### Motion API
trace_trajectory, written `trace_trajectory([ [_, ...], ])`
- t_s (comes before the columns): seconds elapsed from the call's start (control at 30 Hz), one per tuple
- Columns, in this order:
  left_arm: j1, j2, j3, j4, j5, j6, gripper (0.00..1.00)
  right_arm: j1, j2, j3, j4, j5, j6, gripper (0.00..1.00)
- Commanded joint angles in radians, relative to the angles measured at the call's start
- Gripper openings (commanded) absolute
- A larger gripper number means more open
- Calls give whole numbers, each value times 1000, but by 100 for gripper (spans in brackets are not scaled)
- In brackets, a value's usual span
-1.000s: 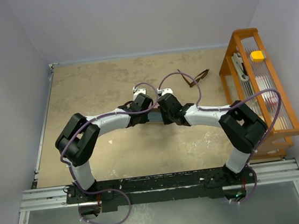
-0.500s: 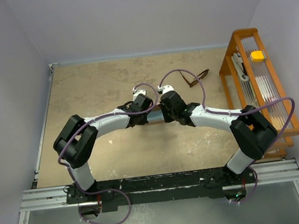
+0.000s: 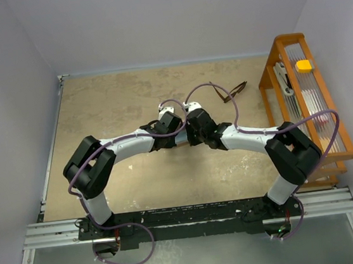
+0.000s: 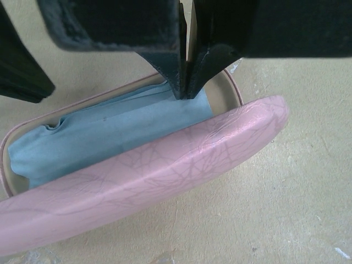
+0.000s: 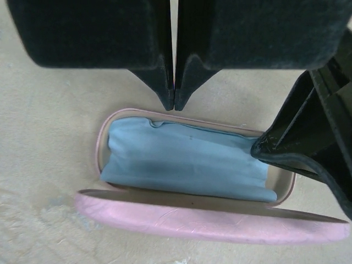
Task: Organize the sunglasses
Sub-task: Place the glasses cleaning cloth in the sunglasses case.
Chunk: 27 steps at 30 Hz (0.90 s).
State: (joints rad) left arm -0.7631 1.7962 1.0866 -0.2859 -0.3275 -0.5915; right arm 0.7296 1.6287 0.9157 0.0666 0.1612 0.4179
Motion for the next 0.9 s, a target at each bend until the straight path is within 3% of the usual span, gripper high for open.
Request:
trace_trajectory([
  [0.0, -11, -37, 14, 14, 6, -14, 0, 32, 45, 23, 62, -14, 28, 0],
  [0.87, -23, -35, -5, 27, 10, -23, 0, 59, 78, 43, 136, 14, 49, 0],
])
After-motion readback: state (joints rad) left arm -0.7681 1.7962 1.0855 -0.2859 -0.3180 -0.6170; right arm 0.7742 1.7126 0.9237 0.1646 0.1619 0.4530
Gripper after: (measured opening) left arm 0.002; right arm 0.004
